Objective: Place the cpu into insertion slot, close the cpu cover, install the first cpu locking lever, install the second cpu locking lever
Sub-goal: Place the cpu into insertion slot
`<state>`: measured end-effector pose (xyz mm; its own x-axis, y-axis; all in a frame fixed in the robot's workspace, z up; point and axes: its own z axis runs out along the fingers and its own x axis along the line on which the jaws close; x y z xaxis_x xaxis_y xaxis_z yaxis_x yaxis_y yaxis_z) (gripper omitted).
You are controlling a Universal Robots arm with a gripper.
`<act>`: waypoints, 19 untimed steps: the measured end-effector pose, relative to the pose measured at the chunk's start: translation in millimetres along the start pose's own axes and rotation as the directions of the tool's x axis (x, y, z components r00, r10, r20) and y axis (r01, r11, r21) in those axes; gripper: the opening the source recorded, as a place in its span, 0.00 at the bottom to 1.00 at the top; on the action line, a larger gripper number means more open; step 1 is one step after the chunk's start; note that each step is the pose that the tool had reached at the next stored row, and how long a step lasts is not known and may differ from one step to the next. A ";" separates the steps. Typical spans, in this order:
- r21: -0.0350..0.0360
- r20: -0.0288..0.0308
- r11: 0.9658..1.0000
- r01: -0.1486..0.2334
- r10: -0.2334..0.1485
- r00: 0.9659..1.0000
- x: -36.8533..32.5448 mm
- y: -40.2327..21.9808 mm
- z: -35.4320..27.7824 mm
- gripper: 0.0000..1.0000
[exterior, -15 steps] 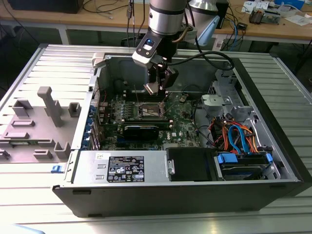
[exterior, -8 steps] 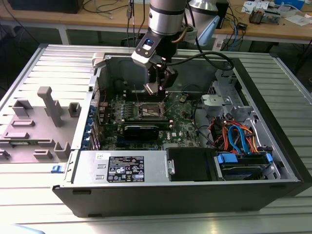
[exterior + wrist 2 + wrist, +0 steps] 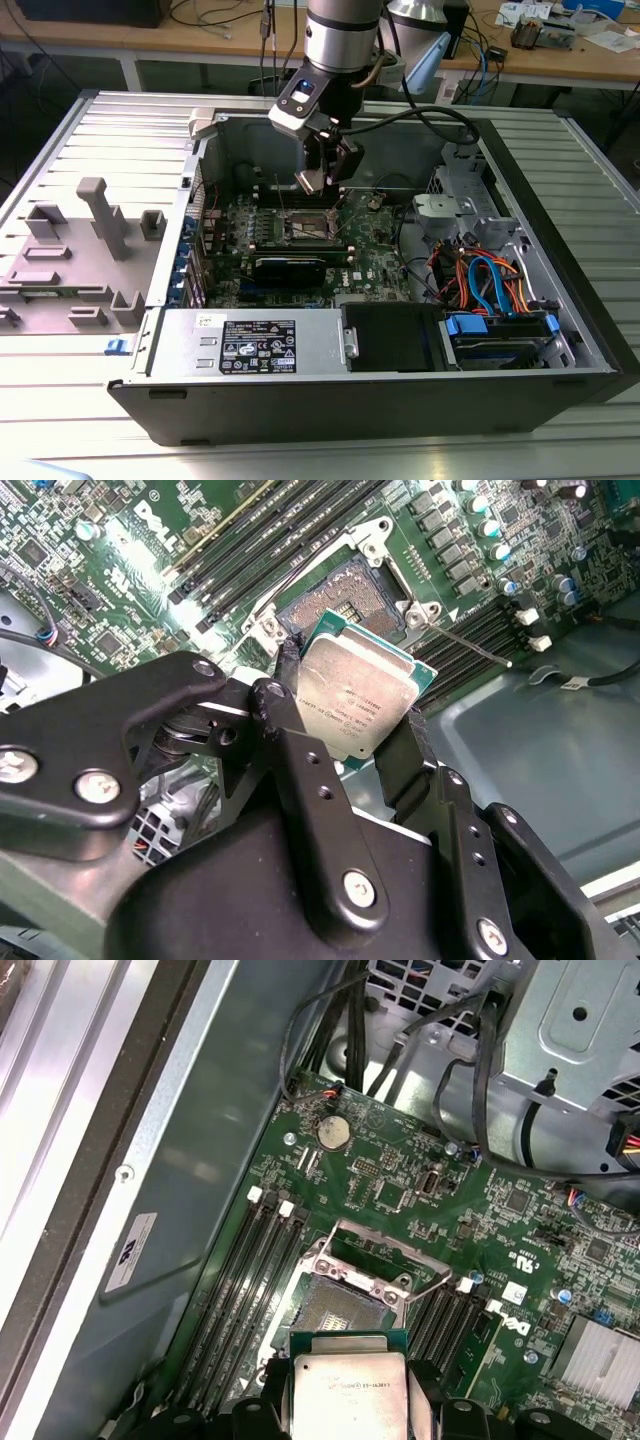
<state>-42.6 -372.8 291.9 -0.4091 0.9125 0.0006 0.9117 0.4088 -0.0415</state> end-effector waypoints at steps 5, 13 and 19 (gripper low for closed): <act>0.000 0.000 1.000 -0.005 0.005 1.000 0.0 0.0 0.2 0.55; 0.000 0.000 1.000 -0.012 0.012 1.000 0.0 0.0 0.4 0.55; 0.000 0.000 1.000 -0.019 0.019 1.000 0.0 0.0 0.6 0.55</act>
<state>-42.6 -372.8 291.3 -0.3916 0.9201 -0.0006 0.9193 0.3913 -0.0420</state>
